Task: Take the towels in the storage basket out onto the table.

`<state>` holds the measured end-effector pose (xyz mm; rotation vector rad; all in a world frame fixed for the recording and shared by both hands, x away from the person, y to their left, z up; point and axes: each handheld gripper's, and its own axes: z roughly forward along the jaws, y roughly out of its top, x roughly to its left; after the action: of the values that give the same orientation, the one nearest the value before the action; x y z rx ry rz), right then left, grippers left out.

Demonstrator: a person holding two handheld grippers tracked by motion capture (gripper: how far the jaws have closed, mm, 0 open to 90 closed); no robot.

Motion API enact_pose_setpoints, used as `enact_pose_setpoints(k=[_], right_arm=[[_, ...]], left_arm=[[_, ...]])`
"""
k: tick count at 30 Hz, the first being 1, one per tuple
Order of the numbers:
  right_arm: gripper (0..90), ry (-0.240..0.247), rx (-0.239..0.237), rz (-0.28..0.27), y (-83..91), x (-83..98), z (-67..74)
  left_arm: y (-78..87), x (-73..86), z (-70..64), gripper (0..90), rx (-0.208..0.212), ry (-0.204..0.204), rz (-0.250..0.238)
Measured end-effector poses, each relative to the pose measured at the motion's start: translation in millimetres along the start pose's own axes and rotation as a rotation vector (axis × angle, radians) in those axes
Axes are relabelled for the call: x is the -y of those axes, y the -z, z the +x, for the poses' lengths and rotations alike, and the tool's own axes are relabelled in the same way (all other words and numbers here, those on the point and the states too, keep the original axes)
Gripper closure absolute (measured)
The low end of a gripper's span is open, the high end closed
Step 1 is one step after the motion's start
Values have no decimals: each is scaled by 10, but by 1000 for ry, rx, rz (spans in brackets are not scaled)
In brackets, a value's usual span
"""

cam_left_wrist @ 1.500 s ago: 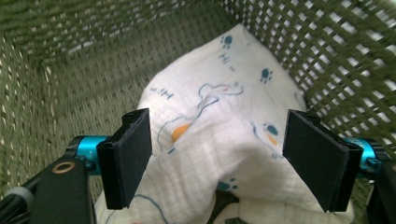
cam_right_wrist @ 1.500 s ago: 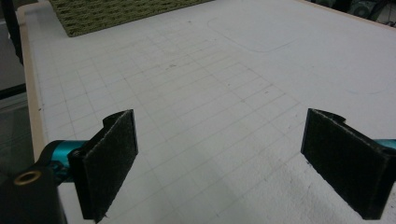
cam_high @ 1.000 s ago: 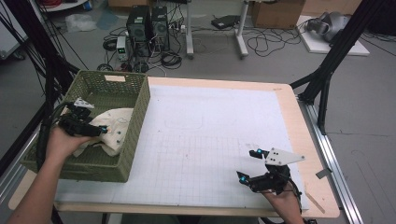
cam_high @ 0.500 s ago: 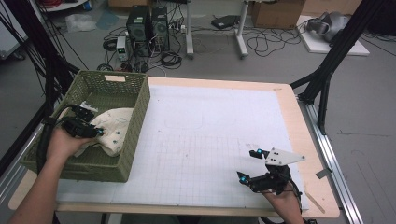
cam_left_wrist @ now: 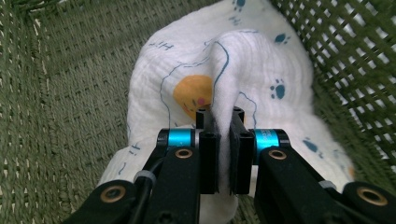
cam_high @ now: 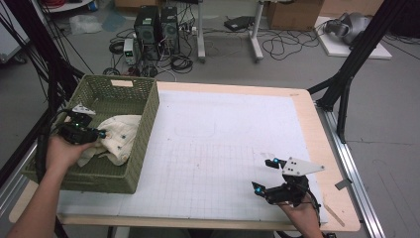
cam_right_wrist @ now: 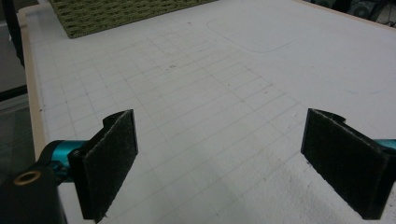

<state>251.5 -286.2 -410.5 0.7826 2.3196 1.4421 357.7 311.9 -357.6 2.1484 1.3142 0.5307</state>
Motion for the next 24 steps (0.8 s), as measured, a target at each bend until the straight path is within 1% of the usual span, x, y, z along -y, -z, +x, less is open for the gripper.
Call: enact_pose_setpoints(k=[3,7,12,14,22,24], right_arm=[[102,-6,1,1,4,1,0],[102,-3,0,-2,1,-1,-1],[102,-2,3,-2,2,-1,3],[102,-8,2,-1,4,0,6],[102,-1,3,-1,-2,-1,2],[101,-2,2,-2,-2,-2,0]], left_arm=[[61,-1,13,847,10,11,-28],[139,-2,20,848,9,13,-60],[222,15,32,847,20,34,-105],[242,23,30,848,15,31,-114],[295,36,33,847,30,41,-148],[311,31,24,847,34,46,-163]])
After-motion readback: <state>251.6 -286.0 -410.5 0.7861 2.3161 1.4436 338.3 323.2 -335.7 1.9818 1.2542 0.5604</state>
